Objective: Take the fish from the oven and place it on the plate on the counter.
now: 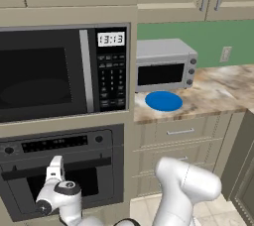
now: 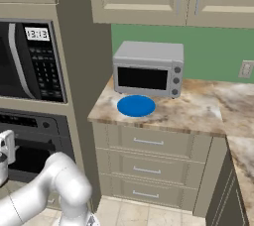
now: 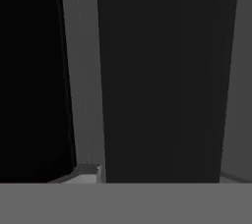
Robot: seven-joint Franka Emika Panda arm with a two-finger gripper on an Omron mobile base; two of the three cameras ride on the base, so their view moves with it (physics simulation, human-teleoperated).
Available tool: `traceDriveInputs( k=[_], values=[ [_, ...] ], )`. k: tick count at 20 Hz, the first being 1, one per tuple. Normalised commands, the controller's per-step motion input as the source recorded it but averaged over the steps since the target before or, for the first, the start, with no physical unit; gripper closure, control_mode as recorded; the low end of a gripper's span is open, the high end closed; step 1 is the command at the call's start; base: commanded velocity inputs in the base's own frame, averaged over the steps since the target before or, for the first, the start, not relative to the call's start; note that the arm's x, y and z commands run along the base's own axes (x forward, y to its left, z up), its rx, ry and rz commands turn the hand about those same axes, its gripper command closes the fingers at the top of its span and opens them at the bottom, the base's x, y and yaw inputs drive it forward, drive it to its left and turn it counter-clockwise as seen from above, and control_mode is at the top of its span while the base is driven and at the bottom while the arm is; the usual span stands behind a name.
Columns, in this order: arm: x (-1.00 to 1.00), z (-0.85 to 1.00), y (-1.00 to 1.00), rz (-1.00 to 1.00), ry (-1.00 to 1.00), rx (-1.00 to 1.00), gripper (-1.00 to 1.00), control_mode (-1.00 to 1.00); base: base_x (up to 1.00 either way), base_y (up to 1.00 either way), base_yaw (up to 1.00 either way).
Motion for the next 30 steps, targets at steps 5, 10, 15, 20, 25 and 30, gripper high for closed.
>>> traceDriveInputs(
  k=[5, 10, 15, 20, 25, 30],
  values=[
    [-1.00, -0.64, 0.16, 0.08, 0.15, 0.00, 1.00, -1.00, 0.00, 0.00, 0.00],
    [-1.00, -0.63, 0.08, 0.07, 0.32, 0.00, 1.00, -1.00, 0.00, 0.00, 0.00],
    [-1.00, -0.14, 0.21, 0.01, 0.22, 0.14, 1.00, -1.00, 0.00, 0.00, 0.00],
    [-1.00, -0.08, 0.02, 0.05, 0.49, 0.03, 1.00, -1.00, 0.00, 0.00, 0.00],
    [-1.00, -0.10, -0.05, 0.11, 0.57, 0.00, 1.00, -1.00, 0.00, 0.00, 0.00],
    [-1.00, -0.42, 0.01, 0.05, 0.49, 0.00, 1.00, -1.00, 0.00, 0.00, 0.00]
  ],
)
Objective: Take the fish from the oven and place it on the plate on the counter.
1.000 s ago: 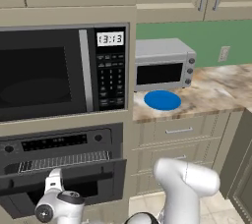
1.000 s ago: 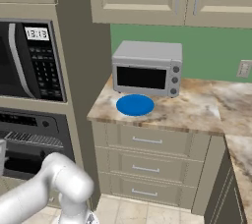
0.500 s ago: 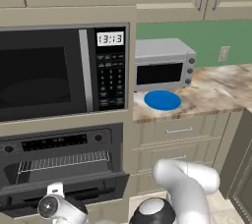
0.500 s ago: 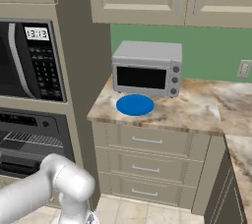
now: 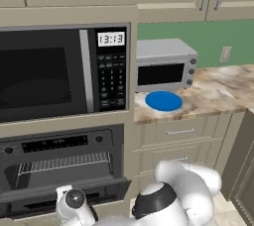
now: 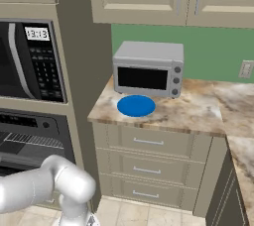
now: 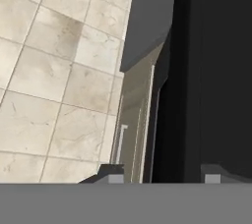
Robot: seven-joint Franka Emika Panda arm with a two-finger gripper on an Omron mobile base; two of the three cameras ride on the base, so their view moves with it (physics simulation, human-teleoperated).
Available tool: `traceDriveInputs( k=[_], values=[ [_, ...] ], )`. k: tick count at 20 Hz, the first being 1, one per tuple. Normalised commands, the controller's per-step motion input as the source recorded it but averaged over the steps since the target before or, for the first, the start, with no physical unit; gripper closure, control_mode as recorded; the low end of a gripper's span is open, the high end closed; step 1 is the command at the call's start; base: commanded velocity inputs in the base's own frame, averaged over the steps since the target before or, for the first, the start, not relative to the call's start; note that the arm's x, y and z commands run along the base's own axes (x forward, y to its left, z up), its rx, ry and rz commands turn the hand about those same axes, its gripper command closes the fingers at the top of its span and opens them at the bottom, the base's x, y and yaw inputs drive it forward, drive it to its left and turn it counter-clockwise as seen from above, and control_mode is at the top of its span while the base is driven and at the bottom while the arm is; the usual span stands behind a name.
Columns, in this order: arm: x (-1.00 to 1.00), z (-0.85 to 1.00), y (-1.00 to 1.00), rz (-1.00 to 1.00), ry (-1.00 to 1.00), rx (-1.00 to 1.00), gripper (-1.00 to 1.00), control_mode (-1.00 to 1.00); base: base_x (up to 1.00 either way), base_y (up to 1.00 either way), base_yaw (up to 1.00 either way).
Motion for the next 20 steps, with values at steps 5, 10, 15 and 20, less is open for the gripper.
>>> traceDriveInputs(
  k=[5, 10, 15, 20],
  values=[
    [-1.00, -0.73, 0.07, 0.02, 0.35, -0.05, 1.00, -1.00, 0.00, 0.00, 0.00],
    [-1.00, -0.14, -0.10, 0.00, 0.64, -0.08, 1.00, -1.00, 0.00, 0.00, 0.00],
    [-1.00, 0.71, -0.04, -0.01, 0.12, 0.03, 1.00, -1.00, 0.00, 0.00, 0.00],
    [-1.00, 1.00, -0.15, 0.00, 0.00, 0.05, 1.00, -1.00, 0.00, 0.00, 0.00]
  ],
)
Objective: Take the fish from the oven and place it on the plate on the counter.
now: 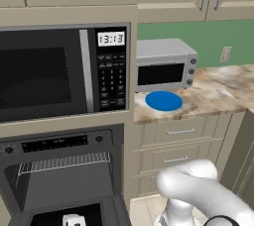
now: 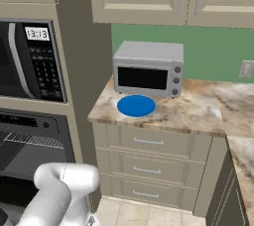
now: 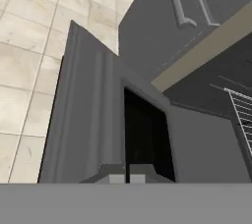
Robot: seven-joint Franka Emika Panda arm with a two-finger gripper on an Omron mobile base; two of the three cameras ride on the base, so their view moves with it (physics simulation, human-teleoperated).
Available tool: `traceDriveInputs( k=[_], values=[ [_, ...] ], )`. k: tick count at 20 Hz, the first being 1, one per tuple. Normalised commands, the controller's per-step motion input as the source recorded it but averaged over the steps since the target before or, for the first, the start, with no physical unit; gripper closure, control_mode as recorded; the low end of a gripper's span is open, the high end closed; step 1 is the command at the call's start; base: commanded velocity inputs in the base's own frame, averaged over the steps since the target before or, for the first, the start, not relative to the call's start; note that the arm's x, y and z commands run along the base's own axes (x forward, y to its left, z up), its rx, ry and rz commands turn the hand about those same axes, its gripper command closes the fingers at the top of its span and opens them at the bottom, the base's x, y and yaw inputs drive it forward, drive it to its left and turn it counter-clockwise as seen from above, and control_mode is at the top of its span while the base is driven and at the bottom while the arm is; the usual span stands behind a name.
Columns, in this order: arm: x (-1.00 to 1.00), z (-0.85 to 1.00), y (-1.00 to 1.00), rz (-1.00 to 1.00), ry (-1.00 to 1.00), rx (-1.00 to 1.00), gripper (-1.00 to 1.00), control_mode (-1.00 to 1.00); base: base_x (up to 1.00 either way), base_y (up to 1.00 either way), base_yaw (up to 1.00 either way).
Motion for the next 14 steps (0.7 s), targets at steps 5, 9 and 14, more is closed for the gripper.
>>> traceDriveInputs(
  k=[5, 9, 14],
  values=[
    [-0.69, 0.95, -0.01, -0.08, -0.11, 0.02, 1.00, -1.00, 0.00, 0.00, 0.00],
    [0.28, 0.65, 0.00, -0.36, -0.14, 0.02, 1.00, -1.00, 0.00, 0.00, 0.00],
    [0.35, 0.69, 0.10, -0.39, -0.10, 0.14, 1.00, -1.00, 0.00, 0.00, 0.00]
  ],
)
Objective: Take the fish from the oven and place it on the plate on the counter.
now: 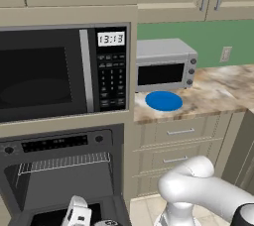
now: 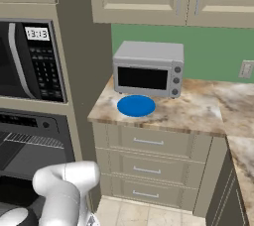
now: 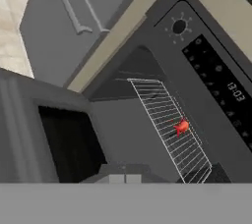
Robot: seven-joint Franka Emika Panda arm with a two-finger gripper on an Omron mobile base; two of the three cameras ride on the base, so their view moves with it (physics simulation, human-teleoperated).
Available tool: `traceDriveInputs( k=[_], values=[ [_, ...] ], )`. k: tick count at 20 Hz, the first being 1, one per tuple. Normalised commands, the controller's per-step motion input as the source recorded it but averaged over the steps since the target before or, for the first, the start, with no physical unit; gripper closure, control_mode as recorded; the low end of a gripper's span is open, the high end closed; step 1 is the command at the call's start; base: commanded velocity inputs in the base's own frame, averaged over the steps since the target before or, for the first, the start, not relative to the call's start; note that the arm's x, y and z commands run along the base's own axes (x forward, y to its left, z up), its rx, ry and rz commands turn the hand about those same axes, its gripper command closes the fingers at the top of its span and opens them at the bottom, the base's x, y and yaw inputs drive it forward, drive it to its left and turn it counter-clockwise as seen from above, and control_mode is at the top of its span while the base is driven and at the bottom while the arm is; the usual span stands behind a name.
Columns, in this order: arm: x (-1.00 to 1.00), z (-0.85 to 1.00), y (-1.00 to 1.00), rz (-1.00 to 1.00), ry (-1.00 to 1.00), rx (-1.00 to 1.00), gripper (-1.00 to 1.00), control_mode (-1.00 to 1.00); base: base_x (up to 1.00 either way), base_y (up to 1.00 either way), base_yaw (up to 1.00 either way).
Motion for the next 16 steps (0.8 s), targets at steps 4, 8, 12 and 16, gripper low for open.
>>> traceDriveInputs(
  k=[4, 8, 12, 16],
  values=[
    [0.04, 0.19, 0.05, -0.27, -0.02, 0.31, 1.00, -1.00, 0.00, 0.00, 0.00],
    [0.08, 0.02, 0.05, -0.15, 0.00, 0.42, 1.00, -1.00, 0.00, 0.00, 0.00],
    [0.41, 0.00, -0.17, 0.00, 0.02, 0.46, 1.00, -1.00, 0.00, 0.00, 0.00],
    [0.70, 0.00, -0.13, 0.02, 0.04, 0.33, 1.00, -1.00, 0.00, 0.00, 0.00]
  ],
)
